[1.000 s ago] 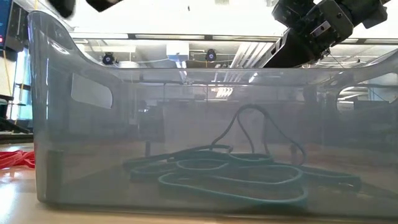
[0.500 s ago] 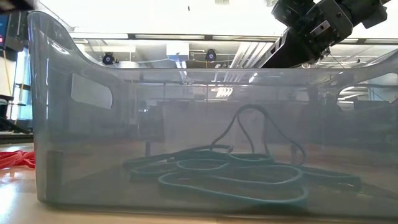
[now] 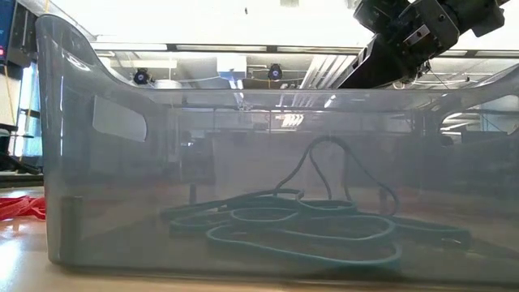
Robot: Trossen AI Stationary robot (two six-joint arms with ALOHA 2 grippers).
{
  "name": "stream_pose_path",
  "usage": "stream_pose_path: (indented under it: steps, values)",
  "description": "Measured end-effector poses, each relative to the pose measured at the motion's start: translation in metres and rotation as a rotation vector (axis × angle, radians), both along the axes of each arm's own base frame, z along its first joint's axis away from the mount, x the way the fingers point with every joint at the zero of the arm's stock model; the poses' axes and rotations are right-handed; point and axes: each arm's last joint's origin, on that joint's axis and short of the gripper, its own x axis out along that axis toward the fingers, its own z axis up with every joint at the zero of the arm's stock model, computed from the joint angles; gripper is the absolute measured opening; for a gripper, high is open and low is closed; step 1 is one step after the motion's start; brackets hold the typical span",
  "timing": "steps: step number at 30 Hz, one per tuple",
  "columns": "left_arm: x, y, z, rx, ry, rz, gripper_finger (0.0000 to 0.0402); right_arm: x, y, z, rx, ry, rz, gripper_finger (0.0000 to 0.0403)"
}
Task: Sort rubber bands into baskets
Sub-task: Put the blue rubber band into the black bin
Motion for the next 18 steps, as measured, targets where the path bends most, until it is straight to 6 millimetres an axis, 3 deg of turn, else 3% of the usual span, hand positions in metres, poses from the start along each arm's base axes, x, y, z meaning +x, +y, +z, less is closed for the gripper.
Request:
stream_pose_path:
  steps: [13,18]
  values:
    - [-0.013,0.018,-0.041,-0.005,0.078,0.096,0.0081,0.000,0.000,0.000,0.003,0.001,0.004,0.0000]
    - [-0.014,0.023,-0.050,-0.010,0.068,0.095,0.0089,0.000,0.000,0.000,0.003,0.001,0.005,0.0000]
